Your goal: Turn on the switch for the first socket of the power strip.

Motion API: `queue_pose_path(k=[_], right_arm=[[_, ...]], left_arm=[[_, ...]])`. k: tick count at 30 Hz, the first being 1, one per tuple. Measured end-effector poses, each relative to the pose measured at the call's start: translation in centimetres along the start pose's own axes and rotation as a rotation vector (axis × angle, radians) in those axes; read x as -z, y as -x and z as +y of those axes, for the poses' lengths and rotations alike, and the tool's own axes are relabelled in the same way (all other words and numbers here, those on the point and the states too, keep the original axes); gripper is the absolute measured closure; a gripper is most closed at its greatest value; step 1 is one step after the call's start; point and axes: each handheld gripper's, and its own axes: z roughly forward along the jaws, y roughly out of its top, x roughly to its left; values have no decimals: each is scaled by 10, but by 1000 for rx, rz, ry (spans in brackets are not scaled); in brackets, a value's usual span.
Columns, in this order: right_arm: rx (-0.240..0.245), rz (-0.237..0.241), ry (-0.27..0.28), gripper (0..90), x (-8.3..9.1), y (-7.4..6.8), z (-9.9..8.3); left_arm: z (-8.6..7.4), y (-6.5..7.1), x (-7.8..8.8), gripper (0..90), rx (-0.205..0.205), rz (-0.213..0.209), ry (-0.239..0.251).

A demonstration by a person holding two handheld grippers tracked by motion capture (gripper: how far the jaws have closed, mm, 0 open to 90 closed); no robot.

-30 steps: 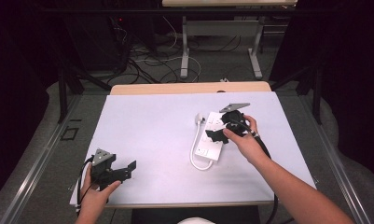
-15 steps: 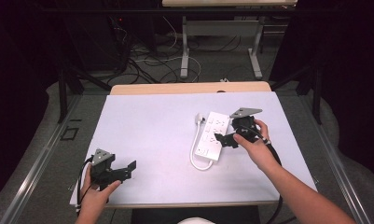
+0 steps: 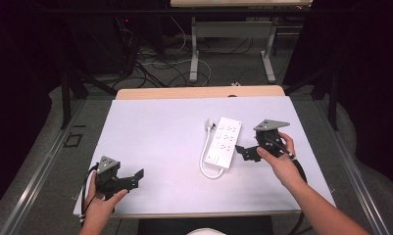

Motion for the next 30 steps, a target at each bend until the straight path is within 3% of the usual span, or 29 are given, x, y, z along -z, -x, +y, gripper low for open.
queue_pose_path(k=[16, 21, 26, 30], right_arm=[[-31, -26, 38, 0, 29, 7, -29], [-78, -36, 50, 0, 36, 11, -43], [-111, -56, 61, 1, 41, 17, -54], [-116, -82, 62, 1, 43, 23, -65]], left_arm=[[-1, 0, -2, 3, -13, 1, -6], [-2, 0, -2, 3, -25, 4, -14], [-2, -1, -1, 3, 7, -10, 0], [-2, -2, -1, 3, 4, -7, 2]])
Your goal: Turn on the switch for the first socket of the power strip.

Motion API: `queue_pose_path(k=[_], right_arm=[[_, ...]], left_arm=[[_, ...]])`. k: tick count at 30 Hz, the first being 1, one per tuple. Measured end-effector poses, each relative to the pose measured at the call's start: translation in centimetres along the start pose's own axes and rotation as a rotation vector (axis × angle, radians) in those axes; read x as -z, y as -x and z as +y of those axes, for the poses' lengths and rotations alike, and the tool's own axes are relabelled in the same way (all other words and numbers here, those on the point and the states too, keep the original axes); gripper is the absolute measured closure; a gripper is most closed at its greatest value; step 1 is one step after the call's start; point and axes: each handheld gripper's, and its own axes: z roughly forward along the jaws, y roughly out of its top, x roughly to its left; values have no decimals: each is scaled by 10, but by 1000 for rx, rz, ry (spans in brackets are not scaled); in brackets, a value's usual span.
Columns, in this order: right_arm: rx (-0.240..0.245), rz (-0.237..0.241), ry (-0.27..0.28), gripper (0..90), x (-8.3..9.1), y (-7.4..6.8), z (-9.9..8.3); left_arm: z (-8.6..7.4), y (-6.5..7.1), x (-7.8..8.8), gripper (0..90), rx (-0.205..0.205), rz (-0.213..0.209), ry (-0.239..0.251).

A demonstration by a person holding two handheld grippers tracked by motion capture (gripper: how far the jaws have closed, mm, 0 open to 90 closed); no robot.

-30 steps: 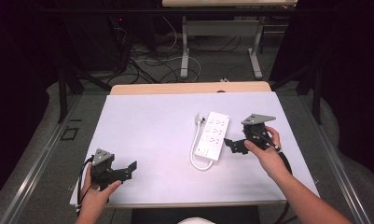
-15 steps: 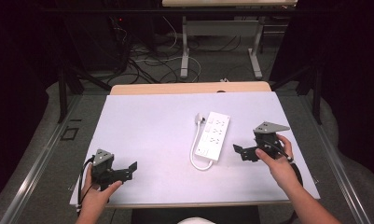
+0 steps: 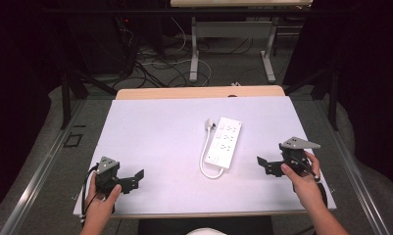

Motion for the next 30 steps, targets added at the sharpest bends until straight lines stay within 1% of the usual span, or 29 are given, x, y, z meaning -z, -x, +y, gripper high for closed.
queue_pose_path(k=[1, 4, 5, 6, 7, 8, 11, 13, 15, 16, 17, 18, 19, 21, 24, 25, 26, 27, 30], right_arm=[[0, 0, 0, 1, 0, 0, 0], [-10, -37, -8, 1, 2, 5, -10], [-10, -37, -8, 1, 2, 5, -10], [-6, -51, -11, 1, 2, 9, -14], [-6, -51, -11, 1, 2, 9, -14], [-17, -49, -10, 1, 2, 10, -17], [-42, -67, -13, 2, 2, 16, -24], [-52, -71, -10, 2, 2, 17, -25], [-54, -89, -6, 3, 0, 19, -29], [-59, -86, -12, 3, 0, 21, -30], [-60, -94, -20, 4, 0, 22, -31], [-64, -99, -11, 4, -1, 23, -32], [-59, -99, -18, 5, -1, 25, -34], [-65, -115, -27, 6, -2, 27, -35], [-70, -120, -26, 8, -4, 31, -39], [-76, -125, -34, 9, -4, 31, -40], [-77, -129, -30, 11, -5, 32, -42], [-84, -125, -33, 13, -5, 33, -43], [-95, -131, -46, 20, -6, 34, -47]], left_arm=[[0, 0, 0, 3, -1, 0, 0], [0, 0, 0, 3, 1, 1, 4], [0, 0, 0, 3, 2, 2, 7], [0, 0, 0, 3, 1, 2, 4], [0, 0, 0, 3, -2, 2, 4], [0, 0, 0, 3, -3, 3, 3], [0, 0, 0, 3, -3, 3, 5], [0, 0, 0, 3, -1, 4, 6], [0, -1, 0, 3, -2, 6, 4], [-1, -1, 0, 3, -1, 6, 4], [-1, -1, 0, 3, 1, 7, 4], [-1, -1, 0, 3, -1, 8, -1], [-1, -2, 0, 3, -2, 9, -1], [-1, -2, 0, 3, -3, 11, -3], [-1, -3, 0, 3, -3, 13, -4], [-1, -3, 0, 3, -3, 14, -5], [-1, -3, 0, 3, -3, 14, -5], [-1, -3, 0, 3, -3, 15, -6], [-1, -3, -1, 3, -5, 15, -8]])
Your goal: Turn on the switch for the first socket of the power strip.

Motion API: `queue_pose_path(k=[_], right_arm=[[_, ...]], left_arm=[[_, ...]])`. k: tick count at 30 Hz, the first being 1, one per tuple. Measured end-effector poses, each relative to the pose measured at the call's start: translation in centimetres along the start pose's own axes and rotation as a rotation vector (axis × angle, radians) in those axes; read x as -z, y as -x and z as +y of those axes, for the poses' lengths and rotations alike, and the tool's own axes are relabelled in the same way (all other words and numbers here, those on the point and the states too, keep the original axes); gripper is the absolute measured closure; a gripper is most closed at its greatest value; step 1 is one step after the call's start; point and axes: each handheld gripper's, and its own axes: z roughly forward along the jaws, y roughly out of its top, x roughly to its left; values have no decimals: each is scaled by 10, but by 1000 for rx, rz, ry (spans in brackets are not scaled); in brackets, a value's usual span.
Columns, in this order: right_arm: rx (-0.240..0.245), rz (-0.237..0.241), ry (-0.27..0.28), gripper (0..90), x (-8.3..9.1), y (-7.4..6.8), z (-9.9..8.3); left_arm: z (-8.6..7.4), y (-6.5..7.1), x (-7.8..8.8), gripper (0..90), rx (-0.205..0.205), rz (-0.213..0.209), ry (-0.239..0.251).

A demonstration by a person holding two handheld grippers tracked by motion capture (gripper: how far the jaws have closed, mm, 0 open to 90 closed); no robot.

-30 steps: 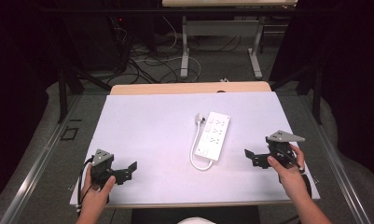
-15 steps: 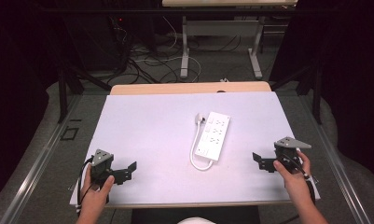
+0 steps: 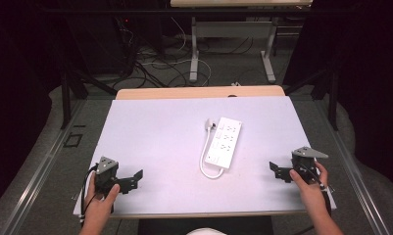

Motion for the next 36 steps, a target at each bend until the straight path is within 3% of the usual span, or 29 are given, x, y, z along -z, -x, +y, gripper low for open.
queue_pose_path(k=[22, 36], right_arm=[[-28, -9, -34, 31, -4, 5, -8], [-18, -6, -38, 35, -5, 5, -9]], left_arm=[[0, 0, -1, 3, -9, -2, -6], [-1, -1, -1, 3, -9, -2, -8]])
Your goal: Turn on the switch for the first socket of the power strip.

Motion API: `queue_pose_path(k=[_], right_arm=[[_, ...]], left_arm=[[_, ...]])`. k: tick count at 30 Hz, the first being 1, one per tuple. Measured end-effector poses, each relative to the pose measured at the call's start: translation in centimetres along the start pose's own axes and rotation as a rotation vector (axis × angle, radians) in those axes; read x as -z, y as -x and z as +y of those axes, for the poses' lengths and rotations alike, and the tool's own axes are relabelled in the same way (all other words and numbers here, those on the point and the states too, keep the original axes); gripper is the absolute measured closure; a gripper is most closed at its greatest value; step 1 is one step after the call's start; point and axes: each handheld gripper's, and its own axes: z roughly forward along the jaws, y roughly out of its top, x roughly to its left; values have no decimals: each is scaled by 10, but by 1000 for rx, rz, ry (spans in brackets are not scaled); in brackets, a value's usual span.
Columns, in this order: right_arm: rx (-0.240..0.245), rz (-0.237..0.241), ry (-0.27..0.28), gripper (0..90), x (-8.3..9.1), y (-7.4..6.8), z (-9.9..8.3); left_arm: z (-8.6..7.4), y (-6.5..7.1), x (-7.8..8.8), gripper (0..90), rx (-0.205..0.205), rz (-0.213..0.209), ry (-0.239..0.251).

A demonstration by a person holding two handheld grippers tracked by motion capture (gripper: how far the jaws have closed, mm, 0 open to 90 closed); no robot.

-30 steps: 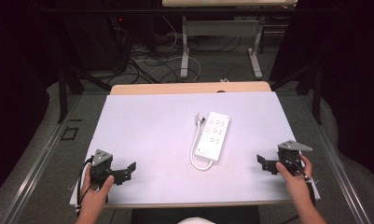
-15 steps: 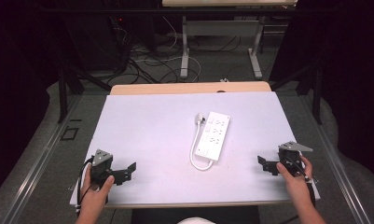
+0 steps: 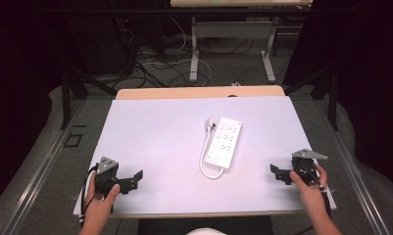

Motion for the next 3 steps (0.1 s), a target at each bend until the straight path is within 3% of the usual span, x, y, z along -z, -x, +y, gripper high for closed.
queue_pose_path(k=[3], right_arm=[[-5, 3, 2, 35, 0, 0, 0]], left_arm=[[0, 0, 0, 3, -1, 1, 2]])
